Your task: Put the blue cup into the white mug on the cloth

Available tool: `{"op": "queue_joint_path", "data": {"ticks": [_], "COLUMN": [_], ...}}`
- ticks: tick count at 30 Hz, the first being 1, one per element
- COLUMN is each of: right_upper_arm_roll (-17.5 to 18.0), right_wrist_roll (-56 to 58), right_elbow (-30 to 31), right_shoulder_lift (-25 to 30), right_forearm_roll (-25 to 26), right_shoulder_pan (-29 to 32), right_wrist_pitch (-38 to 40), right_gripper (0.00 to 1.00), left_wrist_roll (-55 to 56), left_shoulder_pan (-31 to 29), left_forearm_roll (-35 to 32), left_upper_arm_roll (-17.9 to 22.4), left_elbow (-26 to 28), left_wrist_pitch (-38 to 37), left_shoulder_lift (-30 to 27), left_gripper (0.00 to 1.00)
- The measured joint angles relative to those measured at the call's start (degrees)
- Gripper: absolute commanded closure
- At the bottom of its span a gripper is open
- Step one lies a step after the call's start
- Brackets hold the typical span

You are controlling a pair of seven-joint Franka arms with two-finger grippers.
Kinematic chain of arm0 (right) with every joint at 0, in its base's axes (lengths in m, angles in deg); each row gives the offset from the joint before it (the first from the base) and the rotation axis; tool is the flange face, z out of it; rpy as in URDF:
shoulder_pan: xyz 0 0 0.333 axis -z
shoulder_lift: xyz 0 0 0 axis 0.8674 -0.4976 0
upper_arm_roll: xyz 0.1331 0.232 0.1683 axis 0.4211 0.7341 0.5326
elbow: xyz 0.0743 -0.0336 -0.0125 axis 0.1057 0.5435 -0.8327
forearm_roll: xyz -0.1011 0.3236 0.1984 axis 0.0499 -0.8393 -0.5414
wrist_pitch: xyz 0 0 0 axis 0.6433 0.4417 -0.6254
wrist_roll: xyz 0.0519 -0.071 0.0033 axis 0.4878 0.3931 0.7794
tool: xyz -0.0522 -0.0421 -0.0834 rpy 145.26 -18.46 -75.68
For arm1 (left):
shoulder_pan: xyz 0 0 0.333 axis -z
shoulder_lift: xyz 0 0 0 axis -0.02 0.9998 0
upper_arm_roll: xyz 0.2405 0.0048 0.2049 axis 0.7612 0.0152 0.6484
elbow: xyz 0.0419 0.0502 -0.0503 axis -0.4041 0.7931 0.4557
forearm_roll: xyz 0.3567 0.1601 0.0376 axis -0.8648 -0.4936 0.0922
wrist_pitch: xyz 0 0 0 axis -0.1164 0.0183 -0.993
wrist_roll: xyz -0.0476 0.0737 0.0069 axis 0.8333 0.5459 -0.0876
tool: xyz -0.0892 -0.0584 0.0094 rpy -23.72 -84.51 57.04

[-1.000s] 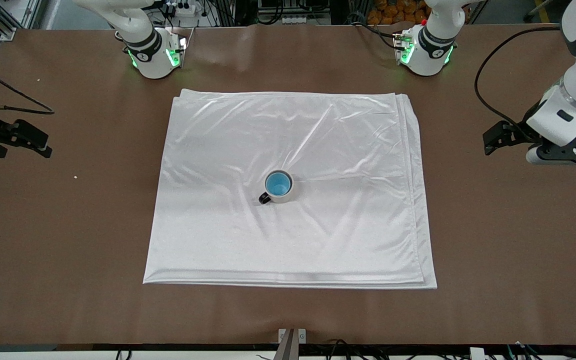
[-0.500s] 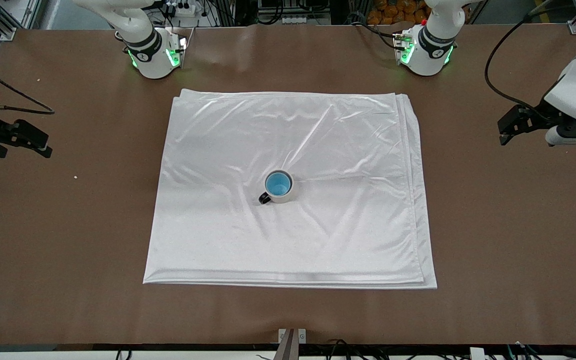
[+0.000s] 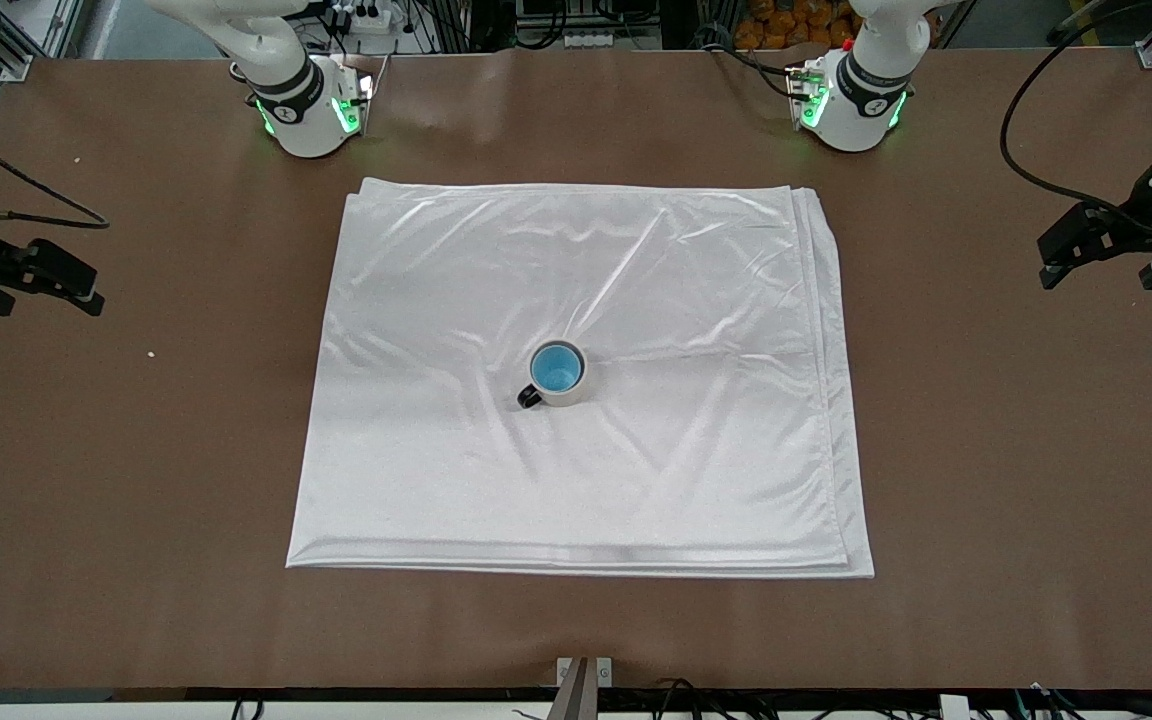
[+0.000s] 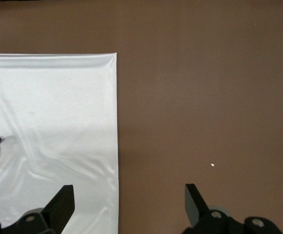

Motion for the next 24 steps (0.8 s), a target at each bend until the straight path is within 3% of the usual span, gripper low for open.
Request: {"op": "queue_joint_path", "data": {"ticks": [24], "right_upper_arm_roll": [0.0], "right_wrist_roll": [0.0], "right_elbow": [0.37], "right_shoulder_lift": [0.0], "right_forearm_roll": [-0.02], "right_shoulder_pan": [0.0], "right_wrist_pitch": [0.0], "right_gripper": [0.0], "left_wrist_roll": [0.0], "left_shoulder_pan": [-0.56], "left_forearm_roll": [0.0], "left_upper_arm_roll": [1.0], "left_elbow": [-0.53], "left_wrist_pitch": [-1.65], "left_shoulder_lift": [0.12], "left_gripper": [0.0]}}
